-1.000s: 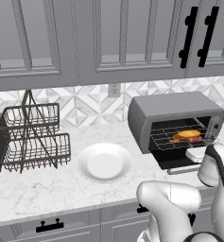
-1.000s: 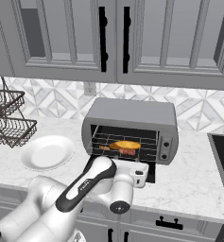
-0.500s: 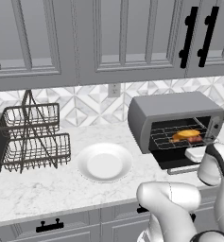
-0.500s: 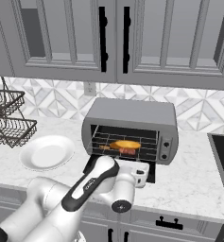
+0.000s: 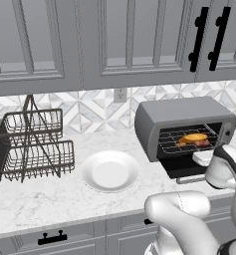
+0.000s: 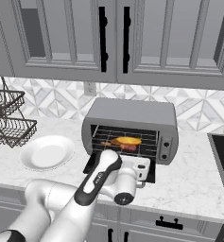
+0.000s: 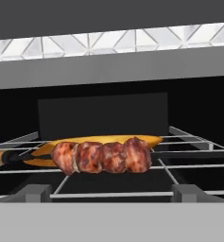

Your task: Pick up the kebab skewer and baguette bread, and place them inside the toaster oven. Close the toaster oven door and start by setting the timer.

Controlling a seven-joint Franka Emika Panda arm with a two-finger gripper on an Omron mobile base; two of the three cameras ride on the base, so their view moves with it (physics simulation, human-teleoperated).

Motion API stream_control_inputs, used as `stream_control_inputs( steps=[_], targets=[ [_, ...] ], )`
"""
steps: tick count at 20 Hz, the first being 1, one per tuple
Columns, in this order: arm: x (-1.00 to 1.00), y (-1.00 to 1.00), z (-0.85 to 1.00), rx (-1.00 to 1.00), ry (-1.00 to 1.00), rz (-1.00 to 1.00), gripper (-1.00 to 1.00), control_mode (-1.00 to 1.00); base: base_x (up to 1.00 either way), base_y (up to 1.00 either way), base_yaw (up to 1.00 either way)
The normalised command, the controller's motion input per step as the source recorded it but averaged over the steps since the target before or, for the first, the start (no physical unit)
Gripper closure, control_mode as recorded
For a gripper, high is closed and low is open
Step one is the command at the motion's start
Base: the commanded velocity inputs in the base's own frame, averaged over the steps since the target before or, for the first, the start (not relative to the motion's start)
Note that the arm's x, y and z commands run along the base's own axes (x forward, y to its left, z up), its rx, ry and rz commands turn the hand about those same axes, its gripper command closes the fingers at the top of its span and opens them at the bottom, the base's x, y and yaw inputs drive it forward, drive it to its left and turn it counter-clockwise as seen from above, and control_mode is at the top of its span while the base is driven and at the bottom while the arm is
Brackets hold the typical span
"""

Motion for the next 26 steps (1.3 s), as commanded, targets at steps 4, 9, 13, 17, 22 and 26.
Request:
stream_control_inputs(
  steps=[4,9,13,17,22,26],
  targets=[
    [0.27,0.01,0.00,0.00,0.00,0.00,-1.00,-1.00,0.00,0.00,0.00],
    [0.28,0.06,0.00,0.00,0.01,0.00,-1.00,-1.00,0.00,0.00,0.00],
    [0.26,0.09,0.00,0.00,0.01,0.00,-1.00,-1.00,0.00,0.00,0.00],
    [0.26,0.08,0.00,0.00,0.00,0.00,-1.00,-1.00,0.00,0.00,0.00],
    [0.27,0.06,0.00,0.00,0.00,0.00,-1.00,-1.00,0.00,0.00,0.00],
    [0.23,0.03,0.00,0.00,0.00,0.00,-1.00,-1.00,0.00,0.00,0.00]
  ],
)
